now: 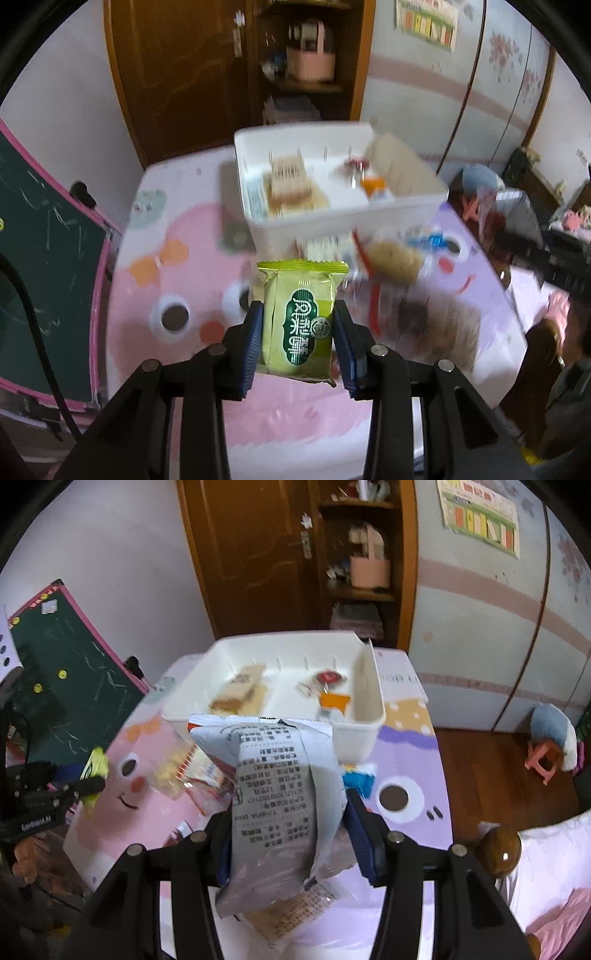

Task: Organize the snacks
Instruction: 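Lift both held snacks over the white basket and open both tools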

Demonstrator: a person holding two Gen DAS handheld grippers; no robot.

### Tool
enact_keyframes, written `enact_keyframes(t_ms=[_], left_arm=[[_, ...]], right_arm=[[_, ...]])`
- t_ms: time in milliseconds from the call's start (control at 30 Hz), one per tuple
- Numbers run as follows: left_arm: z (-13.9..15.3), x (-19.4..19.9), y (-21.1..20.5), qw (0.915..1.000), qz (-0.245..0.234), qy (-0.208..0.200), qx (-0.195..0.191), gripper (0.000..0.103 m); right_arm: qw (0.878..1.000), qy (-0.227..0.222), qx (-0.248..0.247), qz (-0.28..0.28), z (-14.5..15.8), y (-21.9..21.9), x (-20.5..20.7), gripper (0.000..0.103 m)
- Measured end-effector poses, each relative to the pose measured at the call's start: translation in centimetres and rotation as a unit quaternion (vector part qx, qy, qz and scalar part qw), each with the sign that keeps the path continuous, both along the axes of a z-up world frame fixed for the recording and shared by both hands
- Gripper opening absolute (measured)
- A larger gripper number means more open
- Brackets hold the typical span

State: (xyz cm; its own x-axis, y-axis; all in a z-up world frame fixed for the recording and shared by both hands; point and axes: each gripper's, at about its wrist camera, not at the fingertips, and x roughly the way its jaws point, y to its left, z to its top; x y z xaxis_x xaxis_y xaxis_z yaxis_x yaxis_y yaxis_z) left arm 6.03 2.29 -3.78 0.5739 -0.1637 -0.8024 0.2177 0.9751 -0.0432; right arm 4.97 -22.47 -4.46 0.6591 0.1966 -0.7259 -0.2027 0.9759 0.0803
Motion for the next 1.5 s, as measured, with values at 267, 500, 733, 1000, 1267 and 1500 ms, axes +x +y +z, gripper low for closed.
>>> enact_keyframes(t_ms=[267, 500, 733, 1000, 1267, 1500], left_arm=[[7.4, 3.1, -0.6, 0.9982, 0.002, -0.060, -0.009, 0.035], [13.4, 6.2, -2.7, 0.9931, -0.012, -0.116, -0.011, 0.035], [17.0, 10.5, -4.8, 0.9900, -0.010, -0.139, -0.021, 0.035], [16.6, 16.1, -6.6, 0.9909, 0.000, -0.132, -0.030, 0.035], [11.4, 20.7, -6.9, 0.9957, 0.015, -0.088, -0.026, 0.035], [8.1, 23.1, -7.3, 0.9979, 0.015, -0.061, -0.016, 0.050]], right_arm=[[0.998, -0.064, -0.007, 0.027, 5.5, 2.4, 0.5, 0.051], [0.993, -0.112, 0.026, 0.017, 11.0, 3.1, 2.7, 0.052], [0.988, -0.137, 0.073, -0.022, 15.1, 3.0, 6.7, 0.052], [0.987, -0.128, 0.081, -0.049, 14.6, 3.1, 11.1, 0.052], [0.992, -0.070, 0.063, -0.080, 10.0, 2.4, 15.7, 0.052], [0.994, -0.035, 0.048, -0.089, 7.3, 2.6, 17.9, 0.054]])
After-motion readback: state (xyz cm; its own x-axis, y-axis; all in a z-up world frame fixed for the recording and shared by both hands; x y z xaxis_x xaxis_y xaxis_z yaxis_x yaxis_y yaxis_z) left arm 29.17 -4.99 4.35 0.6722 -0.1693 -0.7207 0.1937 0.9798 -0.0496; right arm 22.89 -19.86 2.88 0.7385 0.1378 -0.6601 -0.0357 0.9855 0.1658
